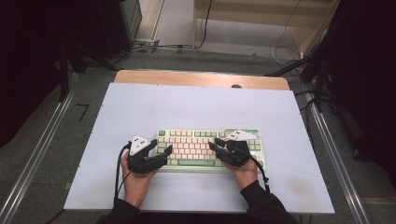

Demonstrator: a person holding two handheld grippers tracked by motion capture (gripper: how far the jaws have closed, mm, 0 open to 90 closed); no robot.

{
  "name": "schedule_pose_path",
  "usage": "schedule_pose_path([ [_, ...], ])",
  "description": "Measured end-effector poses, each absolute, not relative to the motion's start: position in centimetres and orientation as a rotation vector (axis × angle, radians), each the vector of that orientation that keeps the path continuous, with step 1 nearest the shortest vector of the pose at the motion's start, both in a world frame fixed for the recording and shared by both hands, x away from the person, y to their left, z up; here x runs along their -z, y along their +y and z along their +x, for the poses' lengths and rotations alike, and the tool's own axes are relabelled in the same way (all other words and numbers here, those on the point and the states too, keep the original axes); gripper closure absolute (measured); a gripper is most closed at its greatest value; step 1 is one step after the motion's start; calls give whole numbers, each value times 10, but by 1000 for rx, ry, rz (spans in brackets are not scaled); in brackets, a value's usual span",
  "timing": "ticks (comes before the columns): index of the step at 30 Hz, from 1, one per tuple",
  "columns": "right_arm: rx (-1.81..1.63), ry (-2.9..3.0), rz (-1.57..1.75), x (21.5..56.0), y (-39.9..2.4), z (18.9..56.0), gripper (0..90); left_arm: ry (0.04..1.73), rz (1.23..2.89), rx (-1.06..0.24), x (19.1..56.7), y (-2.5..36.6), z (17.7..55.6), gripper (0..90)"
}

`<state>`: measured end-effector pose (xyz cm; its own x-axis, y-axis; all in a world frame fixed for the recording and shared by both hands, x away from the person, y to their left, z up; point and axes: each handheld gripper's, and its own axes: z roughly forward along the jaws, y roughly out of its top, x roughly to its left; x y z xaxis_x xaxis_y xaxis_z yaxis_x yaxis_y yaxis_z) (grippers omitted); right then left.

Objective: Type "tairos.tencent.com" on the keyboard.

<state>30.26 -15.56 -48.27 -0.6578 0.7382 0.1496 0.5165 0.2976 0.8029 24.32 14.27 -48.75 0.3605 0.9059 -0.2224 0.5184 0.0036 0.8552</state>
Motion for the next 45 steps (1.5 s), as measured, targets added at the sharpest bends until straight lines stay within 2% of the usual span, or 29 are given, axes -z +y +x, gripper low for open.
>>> schedule_pose_path([
  [4, -1302, 2299, 1156, 480, -157, 301, 373, 1286, 1658, -498, 487, 142, 244, 348],
  [8, -1313, 2295, 1185, 477, -159, 299, 273, 1284, 1659, -498, 487, 141, 245, 349],
  [11, -1325, 2298, 1199, 476, -161, 298, 236, 1283, 1658, -497, 487, 141, 245, 349],
  [14, -1331, 2301, 1197, 475, -161, 297, 235, 1283, 1658, -497, 487, 141, 246, 348],
  [17, -1332, 2314, 1154, 474, -160, 293, 335, 1281, 1658, -495, 487, 141, 246, 349],
  [22, -1341, 2341, 1069, 475, -154, 285, 663, 1278, 1662, -494, 487, 140, 246, 348],
  [26, -1328, 2379, 1036, 478, -149, 282, 865, 1277, 1662, -495, 487, 140, 246, 350],
  [45, -1196, 2476, 1023, 491, -138, 284, 877, 1278, 1661, -492, 488, 140, 246, 351],
])
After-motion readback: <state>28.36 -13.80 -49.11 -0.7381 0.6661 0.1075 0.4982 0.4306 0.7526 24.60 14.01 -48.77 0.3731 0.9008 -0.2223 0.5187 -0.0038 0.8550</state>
